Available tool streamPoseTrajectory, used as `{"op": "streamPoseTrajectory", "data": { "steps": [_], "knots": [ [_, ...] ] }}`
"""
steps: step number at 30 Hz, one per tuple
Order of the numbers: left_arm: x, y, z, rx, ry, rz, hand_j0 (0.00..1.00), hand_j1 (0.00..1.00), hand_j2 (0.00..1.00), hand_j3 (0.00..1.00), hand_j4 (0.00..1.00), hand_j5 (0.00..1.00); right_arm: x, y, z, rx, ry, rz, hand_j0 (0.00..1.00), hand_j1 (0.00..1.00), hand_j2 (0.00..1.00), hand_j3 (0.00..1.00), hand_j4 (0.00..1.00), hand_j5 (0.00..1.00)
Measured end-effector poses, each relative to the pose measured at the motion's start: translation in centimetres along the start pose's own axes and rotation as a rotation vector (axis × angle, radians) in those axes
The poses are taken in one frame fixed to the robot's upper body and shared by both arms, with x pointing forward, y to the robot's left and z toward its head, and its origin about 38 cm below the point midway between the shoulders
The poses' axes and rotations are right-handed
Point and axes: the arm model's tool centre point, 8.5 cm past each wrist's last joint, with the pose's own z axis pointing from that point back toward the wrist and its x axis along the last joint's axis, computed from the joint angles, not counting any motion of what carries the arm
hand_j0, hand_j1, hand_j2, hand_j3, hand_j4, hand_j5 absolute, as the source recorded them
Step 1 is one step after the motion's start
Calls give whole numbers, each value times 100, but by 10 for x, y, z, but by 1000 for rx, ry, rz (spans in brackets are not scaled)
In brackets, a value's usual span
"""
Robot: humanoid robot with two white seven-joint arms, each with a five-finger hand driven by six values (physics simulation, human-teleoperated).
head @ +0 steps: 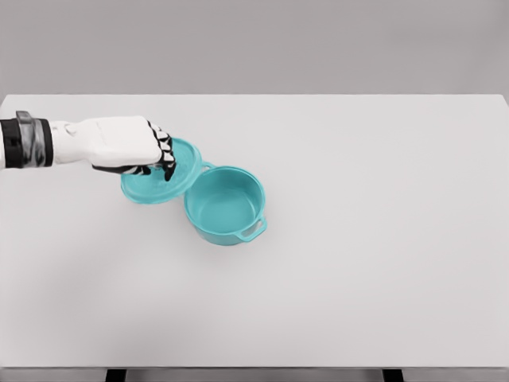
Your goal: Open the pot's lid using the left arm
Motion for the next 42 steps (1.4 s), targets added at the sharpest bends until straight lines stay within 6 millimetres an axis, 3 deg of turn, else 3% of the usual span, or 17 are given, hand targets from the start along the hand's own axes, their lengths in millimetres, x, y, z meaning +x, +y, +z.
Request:
{"op": "streamPoseTrajectory", "data": {
  "steps": [14, 27, 42],
  "knots": [
    [-56, -42, 31, -70, 178, 137, 45, 45, 45, 45, 45, 45, 0, 0, 0, 0, 0, 0, 100, 100, 100, 100, 100, 100],
    [-80, -72, 41, -117, 258, 224, 45, 45, 45, 45, 45, 45, 0, 0, 0, 0, 0, 0, 100, 100, 100, 100, 100, 100],
    [-113, -112, 74, -136, 397, 376, 46, 46, 46, 46, 46, 46, 0, 0, 0, 0, 0, 0, 100, 100, 100, 100, 100, 100]
  ]
}}
